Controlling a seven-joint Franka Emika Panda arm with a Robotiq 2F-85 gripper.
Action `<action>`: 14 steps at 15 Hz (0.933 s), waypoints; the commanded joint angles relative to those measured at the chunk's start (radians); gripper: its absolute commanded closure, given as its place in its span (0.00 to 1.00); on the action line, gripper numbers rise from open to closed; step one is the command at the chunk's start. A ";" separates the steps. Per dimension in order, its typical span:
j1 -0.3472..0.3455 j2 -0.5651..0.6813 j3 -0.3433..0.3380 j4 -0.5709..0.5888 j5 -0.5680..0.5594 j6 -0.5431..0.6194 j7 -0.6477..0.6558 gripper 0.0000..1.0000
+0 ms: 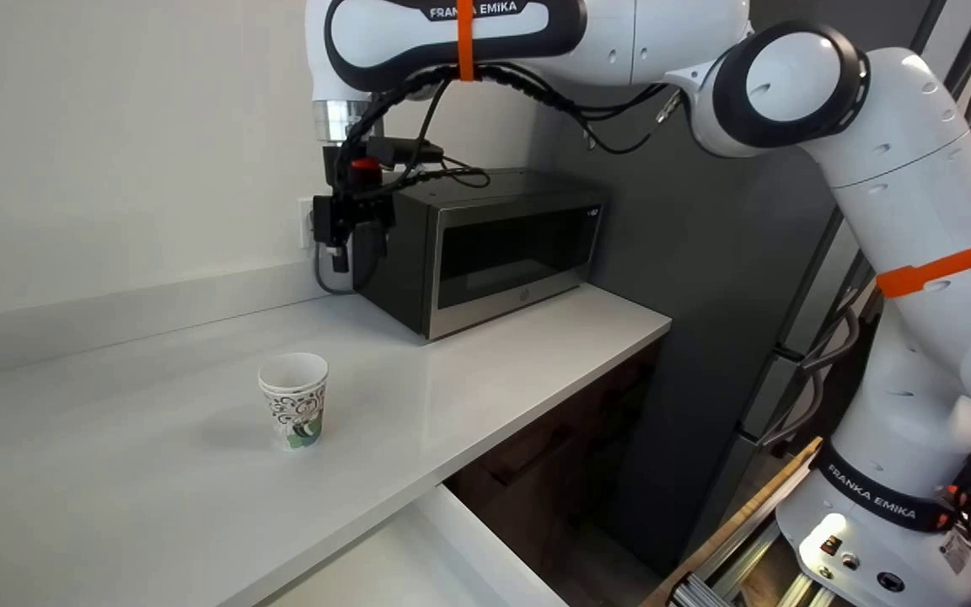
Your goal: Move the cups to the left
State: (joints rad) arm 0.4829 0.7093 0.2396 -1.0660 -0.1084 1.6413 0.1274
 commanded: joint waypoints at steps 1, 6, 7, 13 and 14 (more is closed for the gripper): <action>-0.025 -0.175 -0.010 -0.239 -0.002 0.045 0.074 0.00; -0.019 -0.339 -0.048 -0.448 -0.103 0.143 0.196 0.00; -0.025 -0.368 -0.049 -0.492 -0.115 0.198 0.222 0.00; -0.046 -0.383 -0.041 -0.517 -0.114 0.300 0.248 0.00; -0.047 -0.389 -0.040 -0.524 -0.114 0.300 0.250 0.00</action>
State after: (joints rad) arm 0.4455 0.3157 0.1865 -1.5991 -0.2178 1.9478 0.3744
